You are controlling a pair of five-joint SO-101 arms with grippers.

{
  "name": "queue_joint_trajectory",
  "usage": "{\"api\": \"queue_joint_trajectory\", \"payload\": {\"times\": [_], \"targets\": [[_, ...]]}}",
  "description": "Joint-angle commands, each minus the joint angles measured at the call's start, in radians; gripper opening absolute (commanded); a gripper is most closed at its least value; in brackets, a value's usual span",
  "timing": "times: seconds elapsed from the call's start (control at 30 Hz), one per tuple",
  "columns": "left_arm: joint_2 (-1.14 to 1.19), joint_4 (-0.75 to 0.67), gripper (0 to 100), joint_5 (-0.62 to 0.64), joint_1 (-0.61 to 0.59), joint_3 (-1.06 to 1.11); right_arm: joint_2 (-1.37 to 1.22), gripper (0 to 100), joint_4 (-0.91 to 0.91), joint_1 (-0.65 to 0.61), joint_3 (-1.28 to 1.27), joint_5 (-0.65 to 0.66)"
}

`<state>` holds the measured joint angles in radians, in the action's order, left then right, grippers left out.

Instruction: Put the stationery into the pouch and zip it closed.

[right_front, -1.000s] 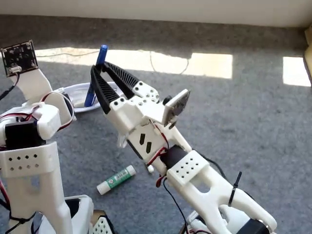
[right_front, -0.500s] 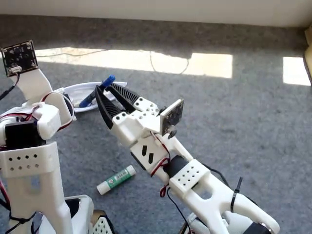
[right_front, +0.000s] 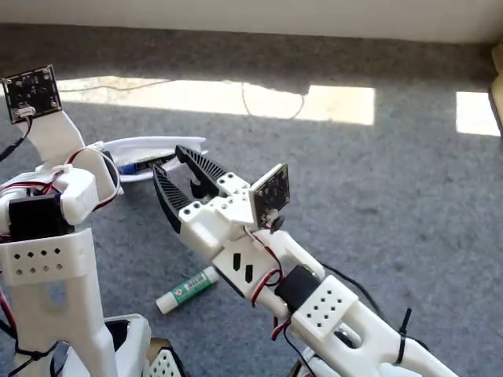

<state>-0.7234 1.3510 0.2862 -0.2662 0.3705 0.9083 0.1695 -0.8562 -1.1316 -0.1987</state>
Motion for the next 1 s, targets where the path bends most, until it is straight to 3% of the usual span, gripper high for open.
{"api": "queue_joint_trajectory", "payload": {"times": [0.0, 0.17, 0.27, 0.67, 0.97], "targets": [[-0.024, -0.032, 1, 0.005, 0.010, -0.008, 0.101, 15.6, -0.162, -0.005, 0.096, -0.005], [-0.030, -0.031, 1, 0.005, -0.035, -0.008, 0.114, 15.6, -0.472, 0.051, 0.243, -0.006], [-0.030, -0.029, 1, 0.005, -0.081, -0.015, 0.114, 15.6, -0.555, 0.099, 0.285, -0.009], [-0.030, -0.032, 1, 0.005, -0.208, -0.030, 0.111, 15.6, -0.568, 0.124, 0.130, -0.006], [-0.030, -0.031, 1, 0.005, -0.226, -0.024, 0.007, 15.6, -0.570, 0.124, 0.125, -0.006]]}}
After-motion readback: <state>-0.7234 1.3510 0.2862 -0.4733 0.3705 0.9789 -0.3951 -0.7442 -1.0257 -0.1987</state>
